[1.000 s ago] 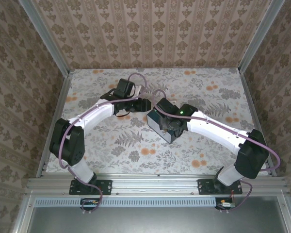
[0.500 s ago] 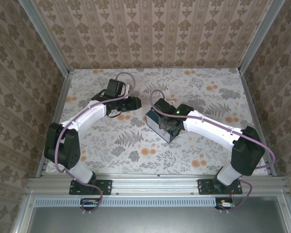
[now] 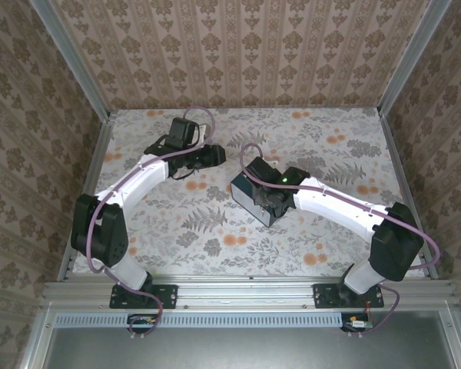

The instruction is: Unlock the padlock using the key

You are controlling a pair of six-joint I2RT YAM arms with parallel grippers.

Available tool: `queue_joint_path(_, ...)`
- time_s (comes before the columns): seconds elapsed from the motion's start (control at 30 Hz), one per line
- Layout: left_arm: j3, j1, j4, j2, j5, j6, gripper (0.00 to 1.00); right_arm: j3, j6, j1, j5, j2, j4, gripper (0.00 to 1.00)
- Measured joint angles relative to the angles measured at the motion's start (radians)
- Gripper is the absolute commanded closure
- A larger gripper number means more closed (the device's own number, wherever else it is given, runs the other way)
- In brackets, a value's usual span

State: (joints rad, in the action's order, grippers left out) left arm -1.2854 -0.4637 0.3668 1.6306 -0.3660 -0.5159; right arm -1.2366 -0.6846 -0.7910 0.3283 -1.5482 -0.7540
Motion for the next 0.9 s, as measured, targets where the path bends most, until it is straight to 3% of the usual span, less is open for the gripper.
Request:
queue_joint_path(0.3,-0.130,0.000,0.005,0.071,0.003,0.012,0.49,0.020,0.000,0.000,-0.002,0.015,0.018,0.54)
queue_joint_path(0.5,-0.145,0.026,0.005,0.098,0.008,0.011,0.49,0.019,0.000,-0.008,-0.003,0.025,-0.004,0.47)
queue_joint_path(0.9,-0.145,0.059,-0.001,0.098,0.008,0.011,0.49,-0.017,-0.020,-0.040,0.014,0.026,-0.115,0.47)
